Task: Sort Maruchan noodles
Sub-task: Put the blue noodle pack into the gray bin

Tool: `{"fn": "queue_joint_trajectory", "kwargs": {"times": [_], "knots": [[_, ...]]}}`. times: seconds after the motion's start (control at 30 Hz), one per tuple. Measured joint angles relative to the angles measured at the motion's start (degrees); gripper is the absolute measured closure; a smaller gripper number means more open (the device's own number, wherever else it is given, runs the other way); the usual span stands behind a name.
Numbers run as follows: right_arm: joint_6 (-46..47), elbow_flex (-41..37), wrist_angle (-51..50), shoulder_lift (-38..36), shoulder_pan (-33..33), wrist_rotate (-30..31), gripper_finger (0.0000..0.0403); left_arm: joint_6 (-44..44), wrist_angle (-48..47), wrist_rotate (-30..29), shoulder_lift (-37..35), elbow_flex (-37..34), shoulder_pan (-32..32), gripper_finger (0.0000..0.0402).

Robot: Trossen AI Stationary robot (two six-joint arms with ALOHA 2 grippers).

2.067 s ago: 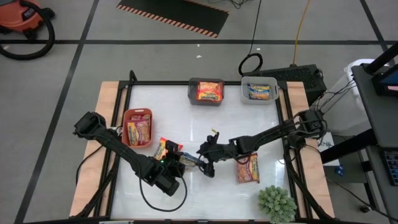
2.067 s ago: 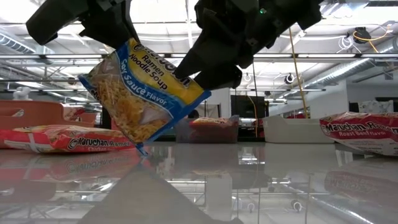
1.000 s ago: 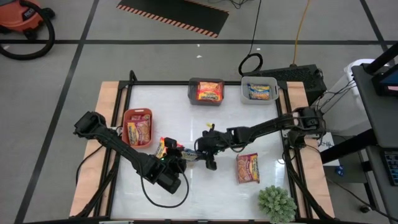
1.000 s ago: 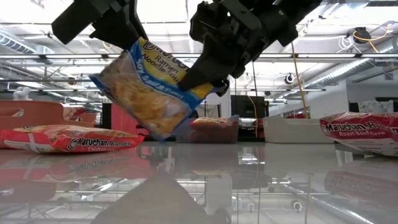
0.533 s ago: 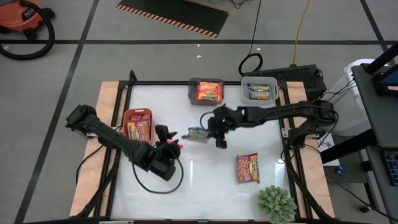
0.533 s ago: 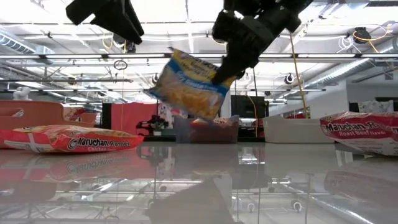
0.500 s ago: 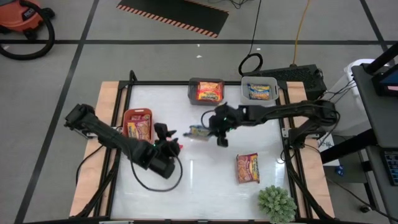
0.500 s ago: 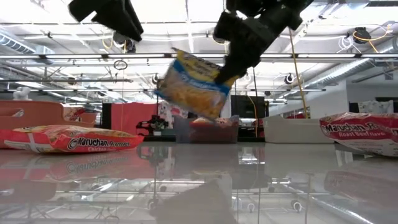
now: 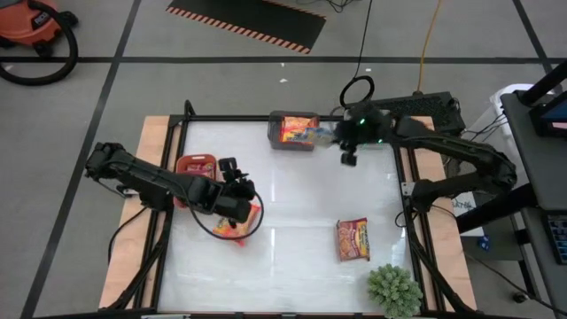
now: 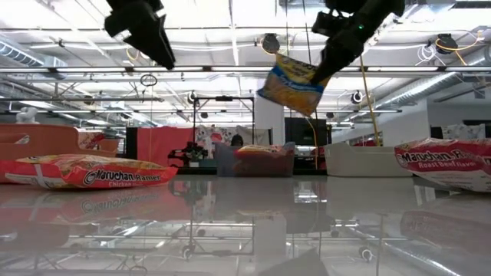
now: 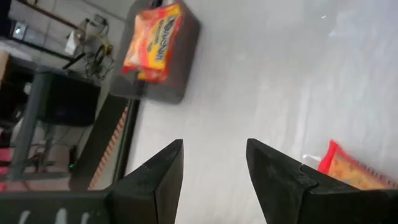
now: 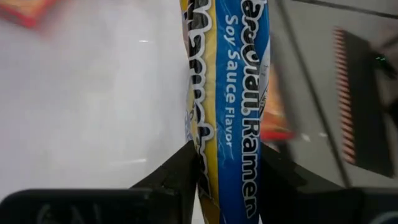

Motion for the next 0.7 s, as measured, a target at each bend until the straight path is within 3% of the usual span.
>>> {"fn": "queue_joint_trajectory", "kwargs": {"times": [0.33,0.7], "knots": [[-7.0,5.2,-6.0,-2.0,-15.2,-0.2,0.0289,17.2,24.8,13.1,0.0,-9.9,6.9,0.0220],[-14.6,9.9,-10.8,3.8,-25.6,-0.1,0.0289,20.0,27.6,18.1,0.0,-13.6,13.7,0.0220]]}}
